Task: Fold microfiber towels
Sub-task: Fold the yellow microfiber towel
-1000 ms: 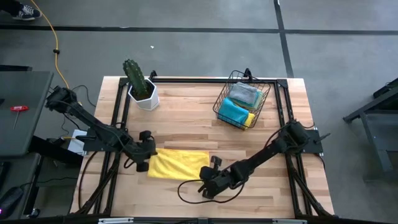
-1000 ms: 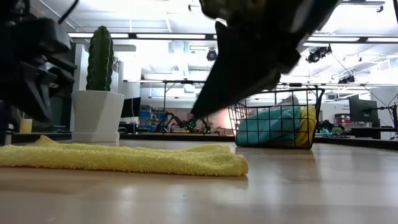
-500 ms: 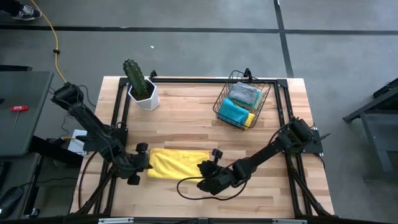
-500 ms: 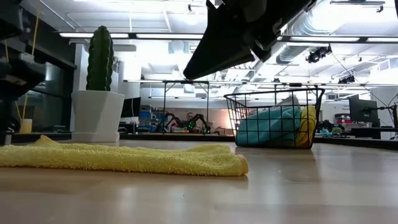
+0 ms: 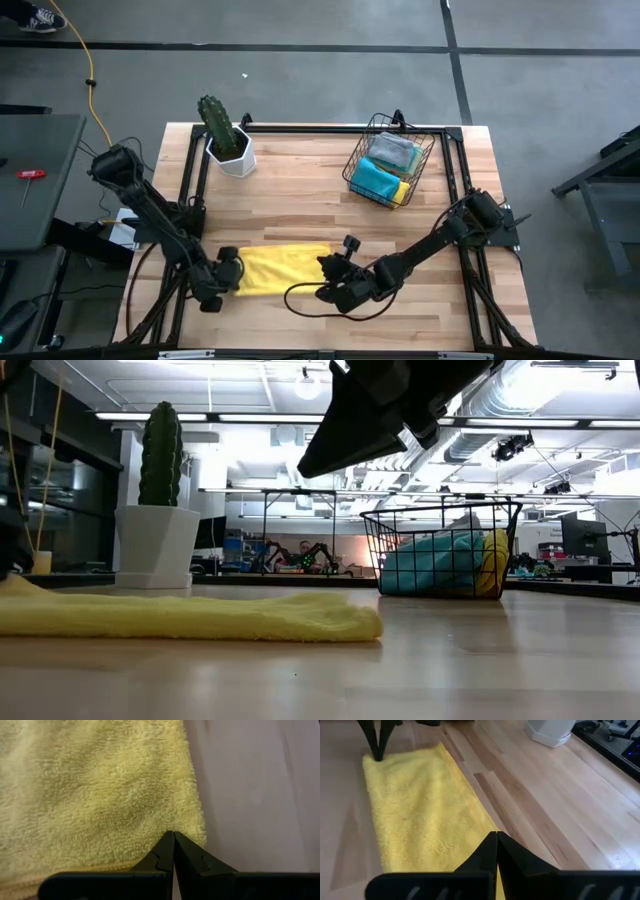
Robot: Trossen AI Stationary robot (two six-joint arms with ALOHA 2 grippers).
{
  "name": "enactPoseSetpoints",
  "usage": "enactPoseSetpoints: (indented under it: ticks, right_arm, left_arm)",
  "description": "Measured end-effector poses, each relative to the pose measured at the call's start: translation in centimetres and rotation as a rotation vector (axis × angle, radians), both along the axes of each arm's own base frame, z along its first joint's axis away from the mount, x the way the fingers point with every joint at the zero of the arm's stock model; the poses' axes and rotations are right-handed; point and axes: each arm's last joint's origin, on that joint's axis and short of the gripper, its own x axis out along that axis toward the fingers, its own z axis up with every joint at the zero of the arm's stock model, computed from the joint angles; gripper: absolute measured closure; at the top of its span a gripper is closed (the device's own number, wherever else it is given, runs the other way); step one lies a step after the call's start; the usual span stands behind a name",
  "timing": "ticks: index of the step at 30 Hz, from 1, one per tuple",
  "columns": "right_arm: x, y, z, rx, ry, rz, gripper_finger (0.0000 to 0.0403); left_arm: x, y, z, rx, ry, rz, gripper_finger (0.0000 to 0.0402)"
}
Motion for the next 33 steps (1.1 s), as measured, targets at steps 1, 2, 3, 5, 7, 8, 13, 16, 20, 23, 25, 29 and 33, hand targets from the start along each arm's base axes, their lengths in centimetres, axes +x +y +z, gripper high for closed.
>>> enactPoseSetpoints:
  ticks: [1,2,3,5,7,8,13,16,20,23,25,29,33]
  right_arm:
    - [0.0,0.0,0.0,-0.002,-0.001,-0.002,0.0402]
    - [0.0,-0.1,0.0,-0.007,-0.004,-0.009,0.0402]
    - [0.1,-0.2,0.0,-0.016,-0.009,-0.02,0.0402]
    - [0.1,-0.3,0.1,-0.036,-0.013,-0.031,0.0402]
    - [0.1,-0.4,0.2,-0.072,-0.003,-0.024,0.0402]
    - [0.1,-0.5,0.2,-0.088,0.0,-0.023,0.0402]
    - [0.4,-0.4,0.3,-0.131,0.024,0.037,0.0402]
    - [0.6,-0.3,0.4,-0.12,0.028,0.08,0.0402]
    - [0.6,-0.2,0.4,-0.108,0.03,0.101,0.0402]
    - [0.6,-0.2,0.5,-0.096,0.022,0.092,0.0402]
    - [0.6,-0.2,0.5,-0.095,0.02,0.089,0.0402]
    - [0.6,-0.2,0.5,-0.1,0.016,0.083,0.0402]
    - [0.6,-0.2,0.5,-0.096,0.012,0.082,0.0402]
  left_arm:
    - [-0.1,0.0,0.0,-0.002,0.0,-0.003,0.0401]
    - [-0.1,0.0,0.1,-0.005,0.0,-0.005,0.0401]
    - [-0.1,0.1,0.3,-0.009,-0.004,-0.005,0.0401]
    - [-0.2,0.1,0.8,-0.028,-0.022,-0.015,0.0401]
    - [-0.3,0.1,1.3,-0.046,-0.03,-0.036,0.0401]
    - [-0.3,0.1,1.7,-0.051,-0.03,-0.045,0.0401]
    - [-0.1,-0.3,3.8,-0.115,-0.064,-0.078,0.0401]
    - [0.2,-1.0,4.9,-0.15,-0.088,-0.1,0.0397]
    - [0.4,-2.1,5.5,-0.159,-0.087,-0.13,0.0376]
    - [0.7,-2.6,5.7,-0.131,-0.048,-0.145,0.0349]
    - [0.9,-2.8,5.8,-0.084,0.0,-0.149,0.0328]
    - [1.4,-3.2,5.8,0.059,0.054,-0.161,0.0282]
    - [1.9,-3.6,4.5,0.166,0.09,-0.158,0.0239]
